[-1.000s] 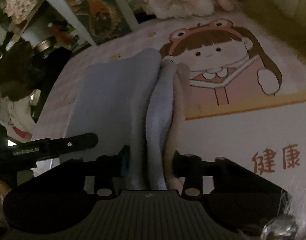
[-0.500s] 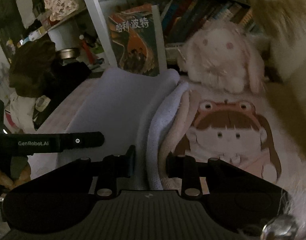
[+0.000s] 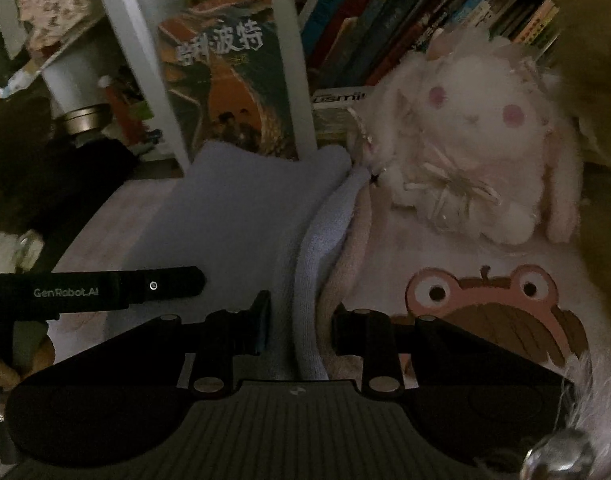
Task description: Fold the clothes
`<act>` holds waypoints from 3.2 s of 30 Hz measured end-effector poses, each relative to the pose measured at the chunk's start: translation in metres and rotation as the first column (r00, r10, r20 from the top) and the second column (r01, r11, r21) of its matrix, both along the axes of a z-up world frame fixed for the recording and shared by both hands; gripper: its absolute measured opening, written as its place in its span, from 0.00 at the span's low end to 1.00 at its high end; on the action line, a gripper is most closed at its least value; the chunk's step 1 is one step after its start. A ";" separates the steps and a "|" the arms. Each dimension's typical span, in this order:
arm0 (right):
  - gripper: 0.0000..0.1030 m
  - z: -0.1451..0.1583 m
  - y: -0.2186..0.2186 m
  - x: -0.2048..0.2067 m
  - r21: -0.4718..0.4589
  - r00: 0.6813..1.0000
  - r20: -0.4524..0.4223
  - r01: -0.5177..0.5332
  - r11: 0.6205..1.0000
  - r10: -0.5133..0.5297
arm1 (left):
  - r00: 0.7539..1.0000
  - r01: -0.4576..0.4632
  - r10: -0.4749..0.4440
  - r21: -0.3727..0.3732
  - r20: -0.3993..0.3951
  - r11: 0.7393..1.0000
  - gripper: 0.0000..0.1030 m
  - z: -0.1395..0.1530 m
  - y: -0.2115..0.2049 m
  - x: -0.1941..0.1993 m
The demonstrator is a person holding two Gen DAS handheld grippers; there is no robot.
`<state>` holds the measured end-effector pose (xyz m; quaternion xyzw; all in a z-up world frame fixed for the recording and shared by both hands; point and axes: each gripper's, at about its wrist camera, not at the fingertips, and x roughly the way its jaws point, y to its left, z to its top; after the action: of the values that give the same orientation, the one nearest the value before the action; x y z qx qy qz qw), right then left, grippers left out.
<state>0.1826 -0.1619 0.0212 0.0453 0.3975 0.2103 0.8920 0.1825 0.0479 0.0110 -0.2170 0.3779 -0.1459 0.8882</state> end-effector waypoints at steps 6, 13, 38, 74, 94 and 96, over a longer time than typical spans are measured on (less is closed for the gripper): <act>0.29 -0.024 0.000 0.018 0.029 0.996 -0.059 0.069 0.997 -0.068 | 0.999 0.009 -0.009 -0.005 -0.036 1.000 0.49 -0.015 0.000 0.016; 0.49 -0.032 -0.013 0.017 0.083 0.990 -0.091 0.116 0.990 -0.108 | 0.998 -0.048 0.049 0.046 -0.024 0.998 0.71 -0.013 0.000 0.008; 0.96 0.005 -0.016 -0.105 -0.076 0.983 0.143 0.125 0.989 -0.113 | 0.979 -0.117 0.038 0.398 0.201 0.910 0.92 0.024 -0.029 -0.117; 1.00 -0.008 -0.015 -0.163 -0.109 0.973 0.123 0.211 0.971 -0.197 | 0.980 -0.166 0.102 0.423 0.170 0.891 1.00 0.005 -0.027 -0.170; 1.00 -0.011 -0.008 -0.163 -0.132 0.979 0.098 0.190 0.973 -0.178 | 0.983 -0.172 0.124 0.437 0.137 0.883 1.00 0.000 -0.023 -0.169; 1.00 -0.011 -0.008 -0.162 -0.133 0.979 0.094 0.192 0.972 -0.180 | 0.983 -0.170 0.123 0.439 0.133 0.882 1.00 0.000 -0.024 -0.168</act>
<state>0.0205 -0.1702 0.0100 0.0104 0.3686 0.0987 0.9243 0.0142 0.0240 0.0108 -0.0265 0.3382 0.0021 0.9407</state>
